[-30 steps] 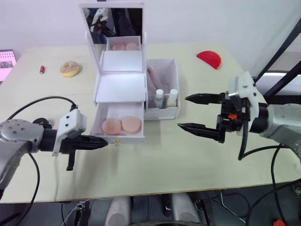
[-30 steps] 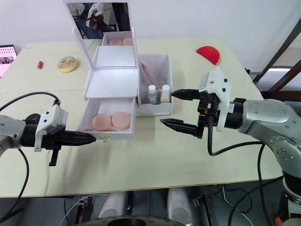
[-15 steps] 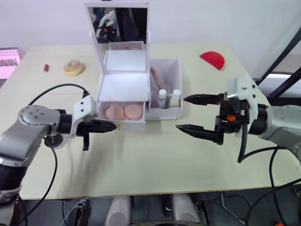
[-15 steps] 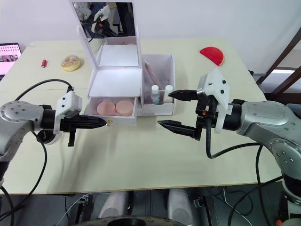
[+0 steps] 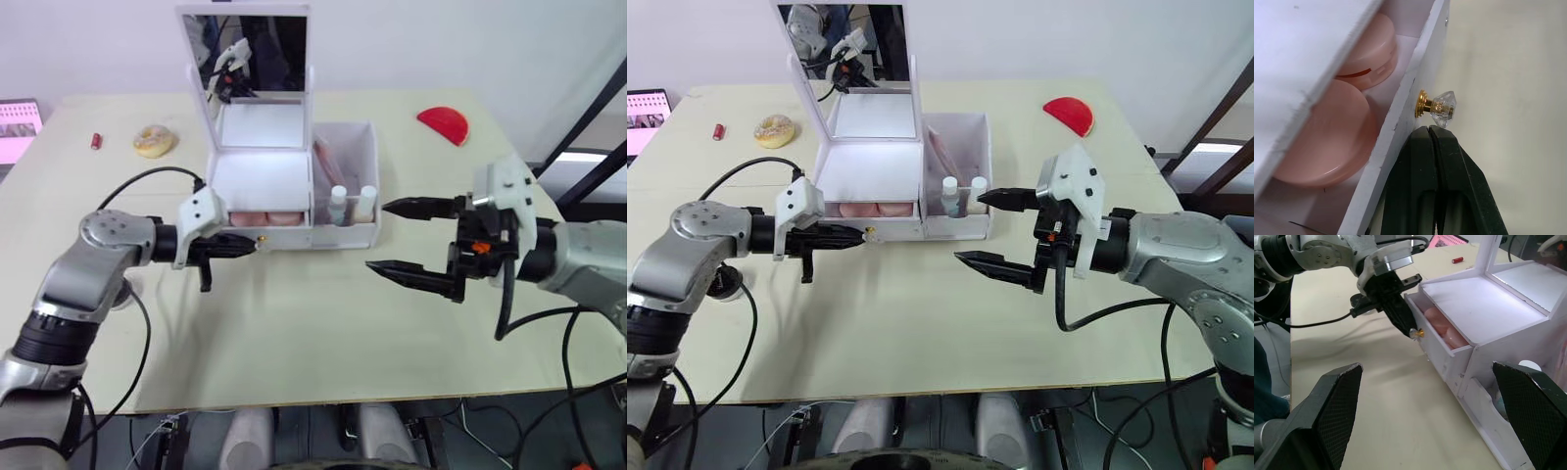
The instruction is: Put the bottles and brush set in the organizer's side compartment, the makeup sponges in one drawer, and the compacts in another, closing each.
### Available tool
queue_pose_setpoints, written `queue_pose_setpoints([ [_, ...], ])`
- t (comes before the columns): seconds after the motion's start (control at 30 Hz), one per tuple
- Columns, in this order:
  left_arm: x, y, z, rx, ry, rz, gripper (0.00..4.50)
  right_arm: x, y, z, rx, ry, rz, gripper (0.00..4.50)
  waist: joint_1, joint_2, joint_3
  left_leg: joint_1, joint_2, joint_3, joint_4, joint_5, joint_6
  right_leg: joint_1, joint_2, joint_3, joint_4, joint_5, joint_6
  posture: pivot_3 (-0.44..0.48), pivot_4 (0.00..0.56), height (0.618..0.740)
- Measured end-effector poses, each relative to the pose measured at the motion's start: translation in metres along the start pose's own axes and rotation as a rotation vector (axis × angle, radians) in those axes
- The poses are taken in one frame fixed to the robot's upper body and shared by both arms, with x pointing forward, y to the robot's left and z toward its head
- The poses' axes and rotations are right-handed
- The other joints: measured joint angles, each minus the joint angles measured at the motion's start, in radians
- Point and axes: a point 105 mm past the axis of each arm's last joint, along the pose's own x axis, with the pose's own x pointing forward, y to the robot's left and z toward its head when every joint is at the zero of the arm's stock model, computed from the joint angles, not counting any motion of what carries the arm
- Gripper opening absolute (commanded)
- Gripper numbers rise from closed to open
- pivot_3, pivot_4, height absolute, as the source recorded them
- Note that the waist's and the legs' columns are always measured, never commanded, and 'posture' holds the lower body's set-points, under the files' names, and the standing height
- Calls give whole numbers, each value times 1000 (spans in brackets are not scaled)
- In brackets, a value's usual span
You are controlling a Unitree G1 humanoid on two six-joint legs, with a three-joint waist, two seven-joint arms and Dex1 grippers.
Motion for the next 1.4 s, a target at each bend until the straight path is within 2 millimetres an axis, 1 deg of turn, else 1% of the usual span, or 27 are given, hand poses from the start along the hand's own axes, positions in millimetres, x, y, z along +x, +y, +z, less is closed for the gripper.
queue_pose_setpoints([
  [0.07,1,5,0,9,3,26,38,0,1,0,-2,0,0,4500,-1,0,0,0,0,0,0,0,0,0,0,0,0,0,0,0,150,739],
  [0.33,7,14,2,21,-17,70,38,1,7,1,-4,-6,22,4500,0,0,0,0,0,0,1,0,0,1,0,0,1,-1,1,0,150,739],
  [0.77,17,16,1,33,-21,101,38,1,8,1,12,-3,28,4500,5,0,0,0,0,-1,3,1,2,2,0,0,1,-1,2,0,150,739],
  [1.0,16,15,1,16,-22,111,38,0,9,0,19,-3,31,4500,5,0,0,0,0,-1,3,1,2,3,0,0,1,-1,2,0,150,739],
  [1.07,14,12,2,-15,-34,111,38,0,9,-2,24,2,34,4500,1,0,0,0,0,-1,2,1,2,2,0,0,1,-1,2,0,150,739],
  [1.17,1,3,3,-63,-46,91,38,-3,7,-5,34,16,25,4500,-4,0,0,0,0,-1,0,1,2,1,0,0,0,0,0,0,150,739],
  [1.3,-40,-9,5,-131,-53,82,38,-20,-8,-16,64,62,-49,4500,-7,0,0,-1,0,-1,-2,1,2,-1,1,1,0,-1,1,0,150,739],
  [1.4,-73,-15,-3,-212,-43,127,38,-36,-19,-26,85,95,-117,4500,-4,0,0,-1,0,-1,-2,1,2,-1,1,0,-1,-1,1,0,150,739],
])
